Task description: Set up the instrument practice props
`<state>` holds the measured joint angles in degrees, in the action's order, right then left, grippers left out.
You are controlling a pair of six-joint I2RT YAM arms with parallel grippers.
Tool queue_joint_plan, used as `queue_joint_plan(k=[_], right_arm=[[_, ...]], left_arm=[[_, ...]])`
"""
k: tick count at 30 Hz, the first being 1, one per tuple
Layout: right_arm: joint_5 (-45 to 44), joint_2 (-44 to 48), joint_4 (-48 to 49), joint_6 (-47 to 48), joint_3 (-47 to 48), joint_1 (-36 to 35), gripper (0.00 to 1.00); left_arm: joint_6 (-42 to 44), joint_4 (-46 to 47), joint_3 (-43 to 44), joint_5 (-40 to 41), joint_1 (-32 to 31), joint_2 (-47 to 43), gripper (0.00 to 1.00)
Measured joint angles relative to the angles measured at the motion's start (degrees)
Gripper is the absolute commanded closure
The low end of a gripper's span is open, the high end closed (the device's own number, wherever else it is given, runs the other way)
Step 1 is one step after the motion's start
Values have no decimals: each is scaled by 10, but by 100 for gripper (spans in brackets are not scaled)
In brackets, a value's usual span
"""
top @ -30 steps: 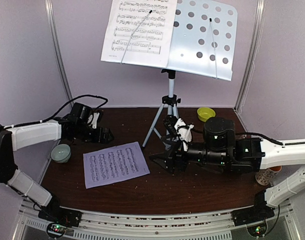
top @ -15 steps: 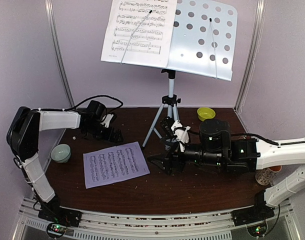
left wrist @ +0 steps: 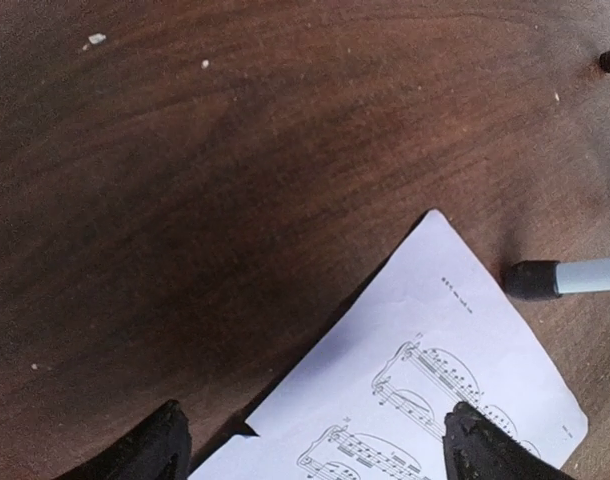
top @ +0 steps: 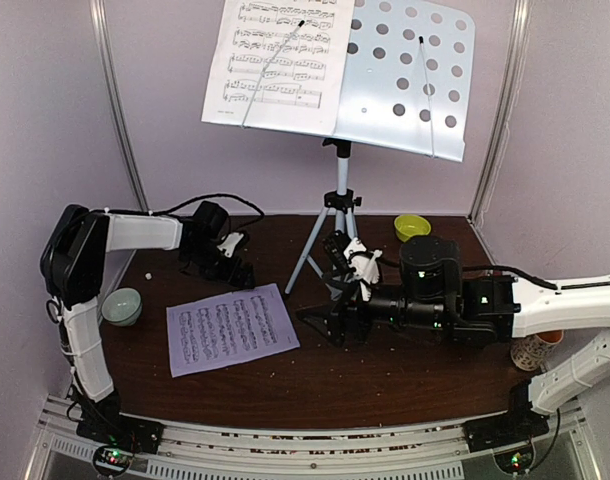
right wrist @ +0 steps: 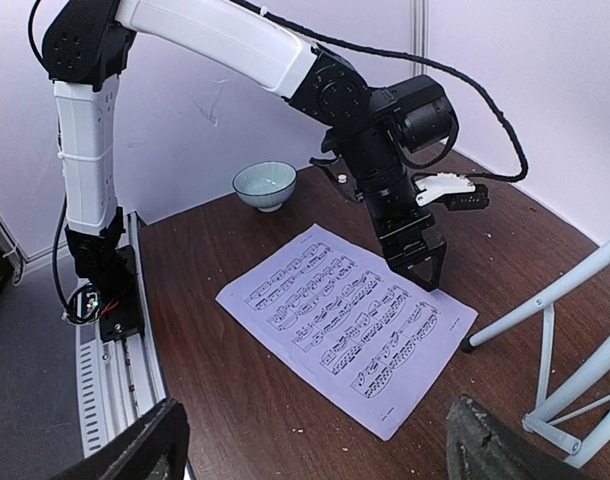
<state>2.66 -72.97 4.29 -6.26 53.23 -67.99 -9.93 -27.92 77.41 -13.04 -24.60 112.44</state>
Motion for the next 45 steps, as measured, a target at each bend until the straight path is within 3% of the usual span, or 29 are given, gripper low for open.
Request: queue_joint_plan(k=[6, 12, 21, 29, 45], right_arm=[[-1, -2, -5, -11, -4, 0, 18], [-21, -46, -31, -32, 3, -9, 27], [-61, -115, -85, -63, 23, -32, 52], [-76, -182, -103, -90, 36, -35, 70], [-96, -376, -145, -107, 209, -53, 79]], left_arm=[[-12, 6, -58, 5, -2, -11, 13], [-67, 83, -158, 1, -2, -72, 19], [-214, 129, -296, -3, -2, -197, 19], [-226, 128, -295, -11, 21, -252, 19], [-201, 119, -310, -14, 53, -228, 17]])
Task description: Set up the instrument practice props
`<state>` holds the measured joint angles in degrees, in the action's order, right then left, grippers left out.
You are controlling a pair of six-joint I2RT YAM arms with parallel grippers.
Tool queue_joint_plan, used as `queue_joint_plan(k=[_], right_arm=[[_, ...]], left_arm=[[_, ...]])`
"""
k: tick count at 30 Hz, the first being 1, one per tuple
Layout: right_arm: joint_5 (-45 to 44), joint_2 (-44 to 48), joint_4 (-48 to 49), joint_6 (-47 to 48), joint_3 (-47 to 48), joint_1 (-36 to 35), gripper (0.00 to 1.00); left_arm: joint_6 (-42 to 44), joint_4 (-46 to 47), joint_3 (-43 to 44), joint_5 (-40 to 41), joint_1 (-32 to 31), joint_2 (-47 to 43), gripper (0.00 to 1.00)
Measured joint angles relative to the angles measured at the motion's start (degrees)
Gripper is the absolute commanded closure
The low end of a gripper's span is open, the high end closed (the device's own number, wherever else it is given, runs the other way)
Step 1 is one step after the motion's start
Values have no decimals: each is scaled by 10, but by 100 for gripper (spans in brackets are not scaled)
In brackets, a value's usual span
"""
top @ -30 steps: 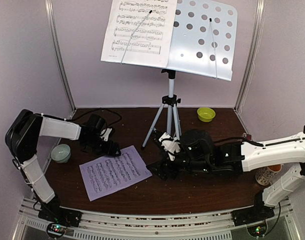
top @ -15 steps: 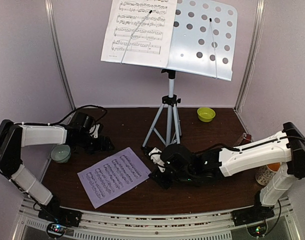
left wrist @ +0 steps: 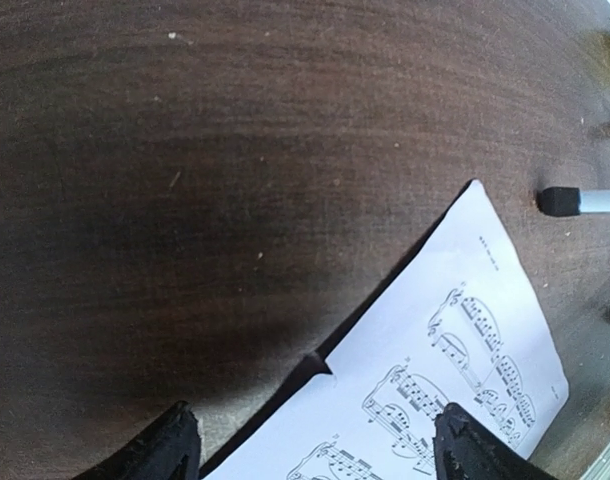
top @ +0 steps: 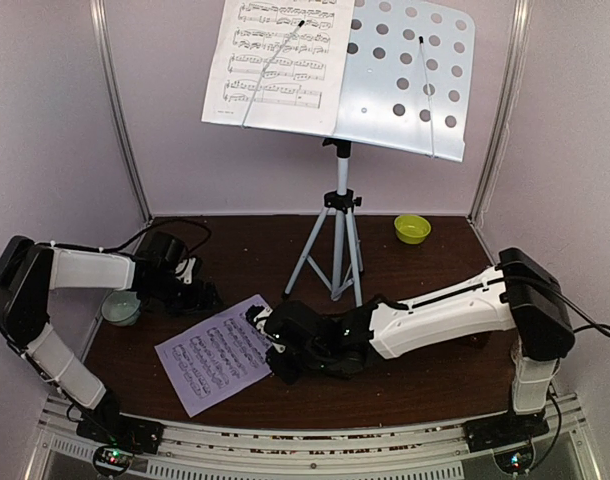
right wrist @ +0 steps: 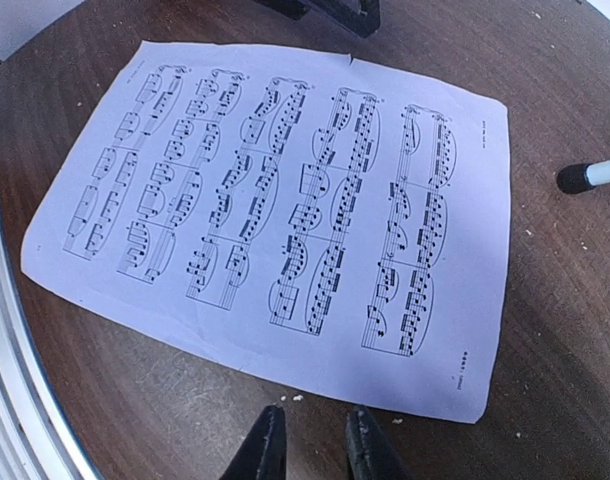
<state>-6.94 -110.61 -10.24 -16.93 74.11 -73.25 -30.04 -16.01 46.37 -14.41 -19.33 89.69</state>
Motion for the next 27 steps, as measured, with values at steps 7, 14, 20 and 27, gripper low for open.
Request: queue_joint_plan(k=[7, 14, 20, 27], right_arm=[[-9, -75, -62, 11, 89, 8, 81], [3, -114, -141, 48, 166, 30, 85], [12, -144, -201, 78, 188, 41, 86], [27, -152, -229, 100, 191, 69, 86]], left_arm=[[4, 1, -18, -2, 0, 0, 17], [6, 10, -33, -10, 0, -2, 17], [6, 15, -40, -11, 0, -7, 17], [8, 29, -54, -25, 0, -14, 21]])
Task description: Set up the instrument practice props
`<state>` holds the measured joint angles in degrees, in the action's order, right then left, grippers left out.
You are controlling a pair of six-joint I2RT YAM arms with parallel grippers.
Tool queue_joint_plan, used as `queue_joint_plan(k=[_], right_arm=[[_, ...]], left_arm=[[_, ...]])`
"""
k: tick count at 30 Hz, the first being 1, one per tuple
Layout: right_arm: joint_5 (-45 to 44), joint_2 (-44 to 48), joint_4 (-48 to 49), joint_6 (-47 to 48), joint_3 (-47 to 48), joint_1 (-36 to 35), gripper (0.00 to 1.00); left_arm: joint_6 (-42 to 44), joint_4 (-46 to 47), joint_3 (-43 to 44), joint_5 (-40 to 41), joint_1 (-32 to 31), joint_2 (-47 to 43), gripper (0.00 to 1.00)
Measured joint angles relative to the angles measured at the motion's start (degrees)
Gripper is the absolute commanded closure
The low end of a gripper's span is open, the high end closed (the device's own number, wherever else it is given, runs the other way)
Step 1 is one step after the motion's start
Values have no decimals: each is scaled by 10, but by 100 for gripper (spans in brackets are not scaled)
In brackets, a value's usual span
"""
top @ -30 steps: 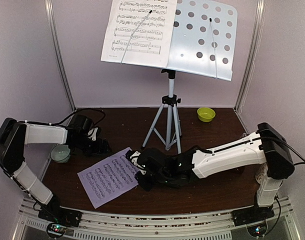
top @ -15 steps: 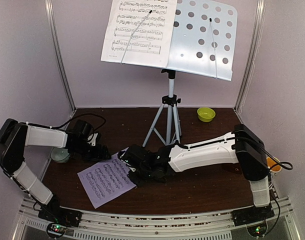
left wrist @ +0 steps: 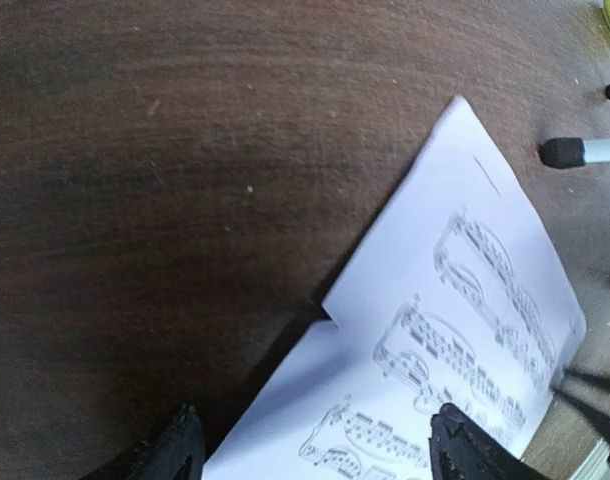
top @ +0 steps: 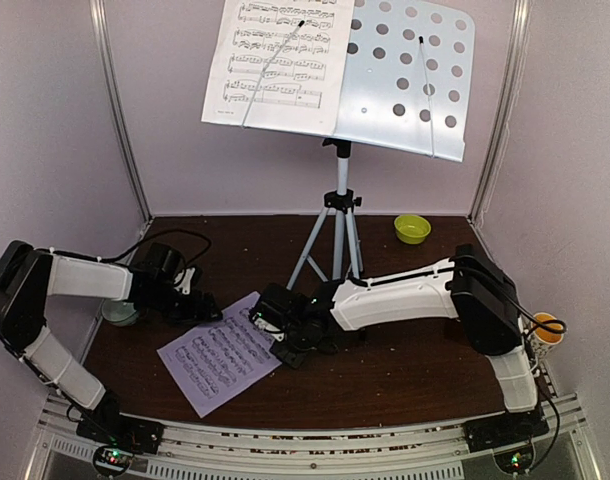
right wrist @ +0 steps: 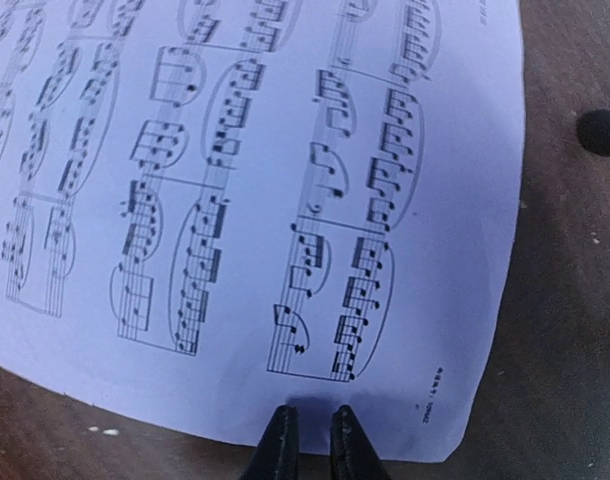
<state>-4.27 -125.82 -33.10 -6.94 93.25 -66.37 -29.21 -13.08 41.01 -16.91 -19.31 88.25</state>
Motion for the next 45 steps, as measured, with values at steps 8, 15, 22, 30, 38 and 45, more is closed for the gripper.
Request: queue_joint_plan(k=[8, 15, 22, 30, 38, 45], right_arm=[[-10, 3, 0, 23, -4, 78, 85], [-31, 26, -10, 41, -31, 82, 85], [-33, 63, -7, 45, -51, 76, 85], [-30, 63, -3, 54, -67, 76, 85], [-15, 59, 0, 54, -76, 76, 86], [-9, 51, 3, 54, -76, 76, 86]], left_arm=[[-10, 42, -24, -53, -31, -4, 27], [-39, 88, -45, -111, -47, -1, 28], [-37, 71, -35, -109, -7, -2, 27], [-47, 86, -24, -116, 13, 13, 31], [-89, 164, -21, -146, -26, 60, 33], [-124, 214, 12, -163, -63, 109, 33]])
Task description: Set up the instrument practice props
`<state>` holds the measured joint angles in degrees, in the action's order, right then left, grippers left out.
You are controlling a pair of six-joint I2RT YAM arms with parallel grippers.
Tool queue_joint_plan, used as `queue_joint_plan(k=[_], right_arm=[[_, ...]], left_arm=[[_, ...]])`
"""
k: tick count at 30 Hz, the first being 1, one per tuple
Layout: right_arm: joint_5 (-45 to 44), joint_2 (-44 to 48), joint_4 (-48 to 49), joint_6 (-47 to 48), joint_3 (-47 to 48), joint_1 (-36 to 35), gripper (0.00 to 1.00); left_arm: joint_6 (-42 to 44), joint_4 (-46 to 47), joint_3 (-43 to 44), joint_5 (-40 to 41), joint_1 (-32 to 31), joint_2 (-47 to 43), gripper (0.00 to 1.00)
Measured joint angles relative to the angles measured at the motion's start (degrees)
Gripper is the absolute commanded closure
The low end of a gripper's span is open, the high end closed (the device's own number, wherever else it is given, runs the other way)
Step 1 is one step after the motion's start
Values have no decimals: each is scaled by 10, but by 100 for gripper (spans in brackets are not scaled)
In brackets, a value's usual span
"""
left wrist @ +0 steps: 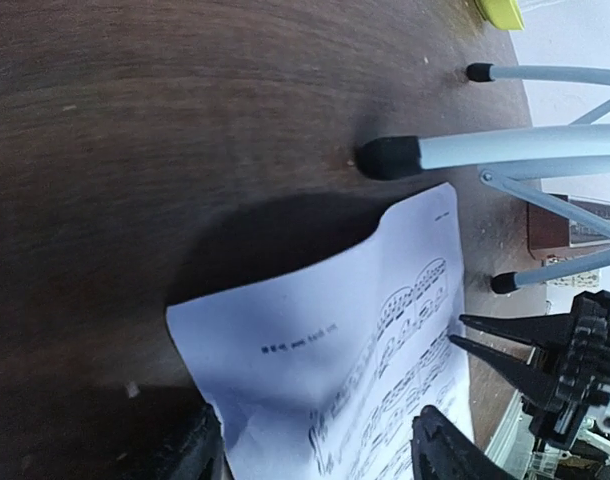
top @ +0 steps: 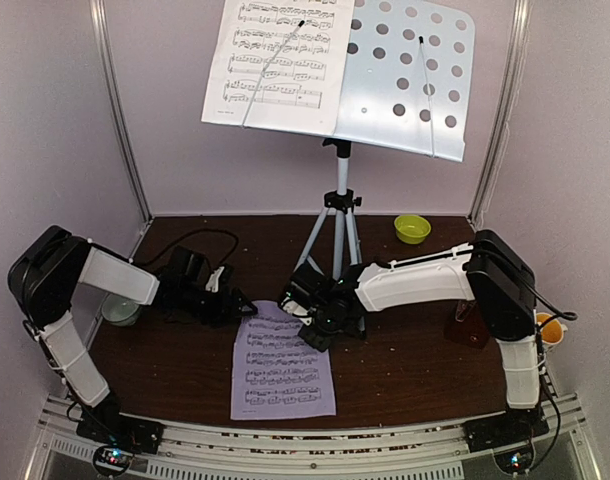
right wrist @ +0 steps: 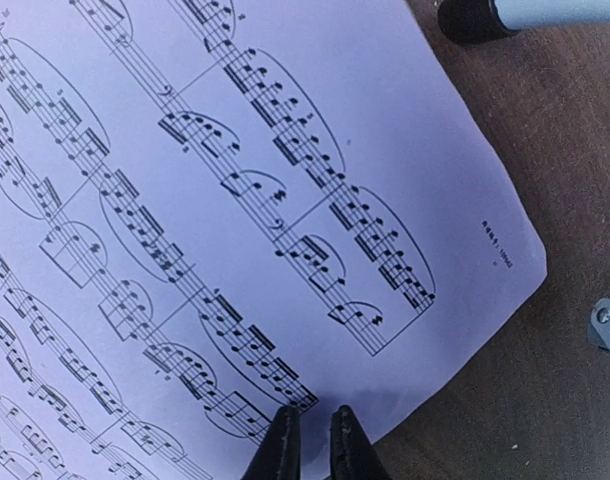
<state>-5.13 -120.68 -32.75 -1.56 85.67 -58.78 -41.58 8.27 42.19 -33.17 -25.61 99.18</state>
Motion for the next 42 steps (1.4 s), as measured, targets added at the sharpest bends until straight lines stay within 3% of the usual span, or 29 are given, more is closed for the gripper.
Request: queue_joint_plan(k=[9, 15, 19, 24, 36, 42], right_arm=[[4, -1, 0, 0, 3, 0, 87], [4, -2, 0, 0, 3, 0, 87], [4, -2, 0, 0, 3, 0, 87], [4, -2, 0, -1, 4, 0, 87], [6, -2, -1, -3, 7, 0, 87], [12, -1, 0, -3, 7, 0, 86]], left_arm=[[-44, 65, 19, -23, -31, 37, 22], [-108, 195, -32, -65, -37, 39, 8], [-148, 271, -54, -85, -39, 46, 8], [-164, 297, -73, -91, -42, 47, 13], [-101, 177, -66, -54, -60, 23, 53], [-79, 165, -53, -46, -66, 21, 63]])
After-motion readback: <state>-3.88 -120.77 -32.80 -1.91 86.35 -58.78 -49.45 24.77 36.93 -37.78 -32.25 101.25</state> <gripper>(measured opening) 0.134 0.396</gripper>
